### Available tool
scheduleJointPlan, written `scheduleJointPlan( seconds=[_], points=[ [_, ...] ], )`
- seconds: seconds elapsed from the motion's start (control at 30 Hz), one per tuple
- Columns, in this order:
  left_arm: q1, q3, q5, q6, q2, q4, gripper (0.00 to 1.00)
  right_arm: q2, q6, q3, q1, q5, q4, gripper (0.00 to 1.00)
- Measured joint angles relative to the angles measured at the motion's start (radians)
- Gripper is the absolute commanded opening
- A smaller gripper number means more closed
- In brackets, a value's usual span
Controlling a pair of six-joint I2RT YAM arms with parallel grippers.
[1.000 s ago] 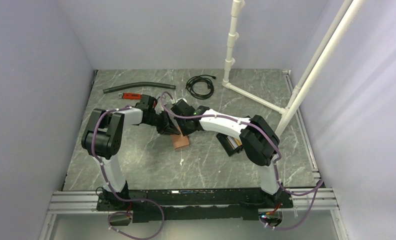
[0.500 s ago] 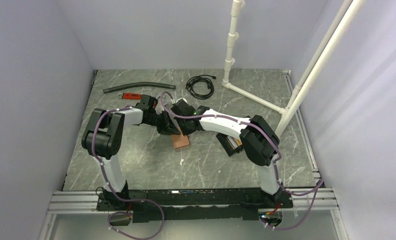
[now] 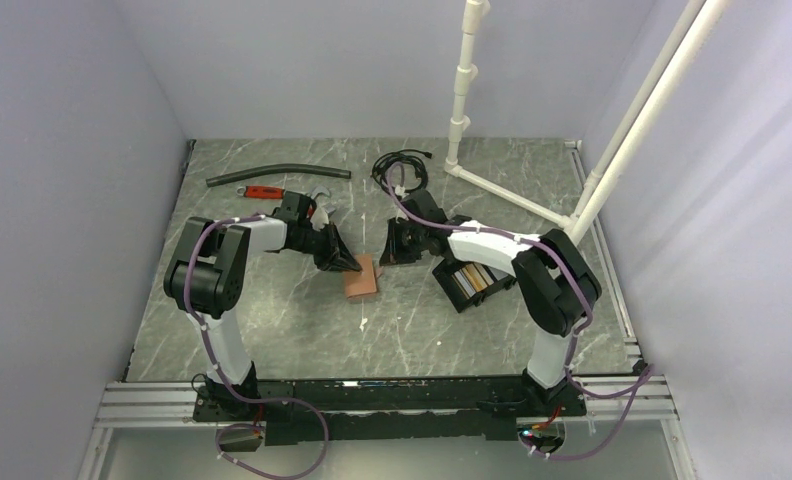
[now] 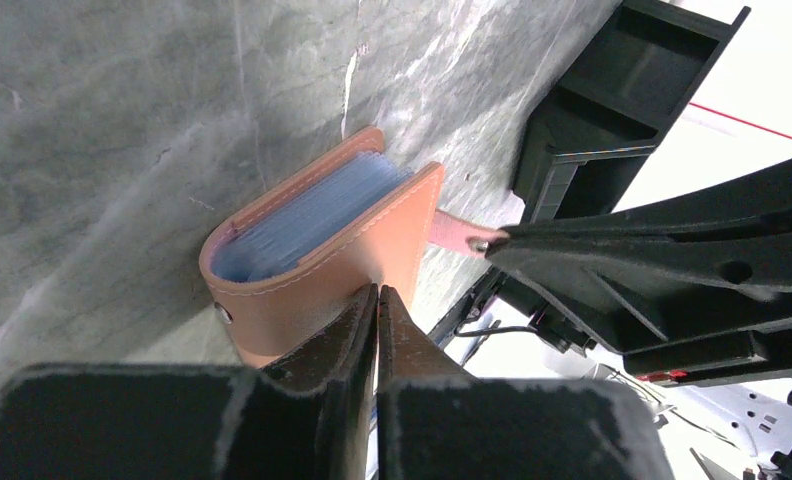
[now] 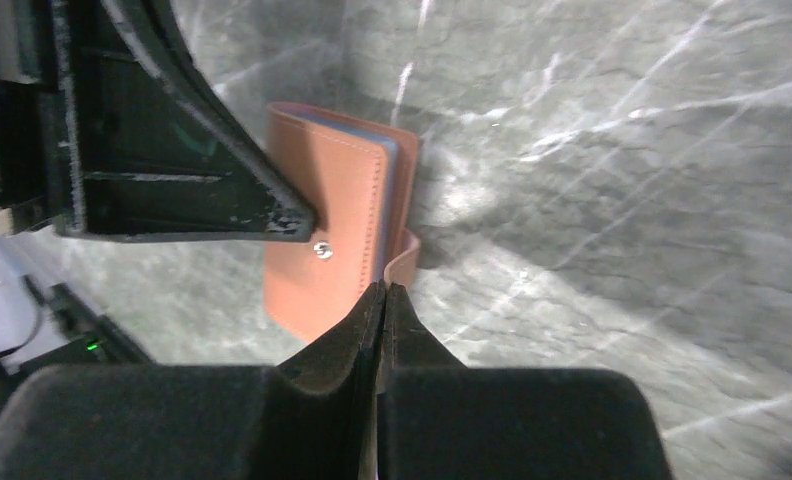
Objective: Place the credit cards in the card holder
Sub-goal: Close the card holder at the center of the board.
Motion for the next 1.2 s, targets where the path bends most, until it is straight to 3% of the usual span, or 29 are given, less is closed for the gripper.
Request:
scheduleJointPlan(
  seconds=[0.23, 0.5, 0.83, 1.03, 1.2],
  points=[
    [0.0, -0.005, 0.001, -0.015, -0.001, 0.009, 0.12, 0.001, 0.113, -0.055, -0.012, -0.157, 0.152, 0.0],
    [0.0, -0.005, -0.028, -0.005, -0.059, -0.035, 0.34, 0.026, 0.188, -0.088, -0.013, -0.224, 0.248, 0.0],
    [0.027, -0.072, -0.159, 0.008, -0.337, -0.121, 0.34, 0.056, 0.218, -0.094, -0.014, -0.257, 0.292, 0.0],
    [0.029, -0.175, -0.176, 0.0, -0.303, -0.103, 0.36, 0.069, 0.229, -0.094, -0.014, -0.267, 0.31, 0.0],
    [0.021, -0.205, -0.171, -0.024, -0.245, -0.062, 0.31, 0.083, 0.229, -0.094, -0.014, -0.275, 0.32, 0.0]
  ],
)
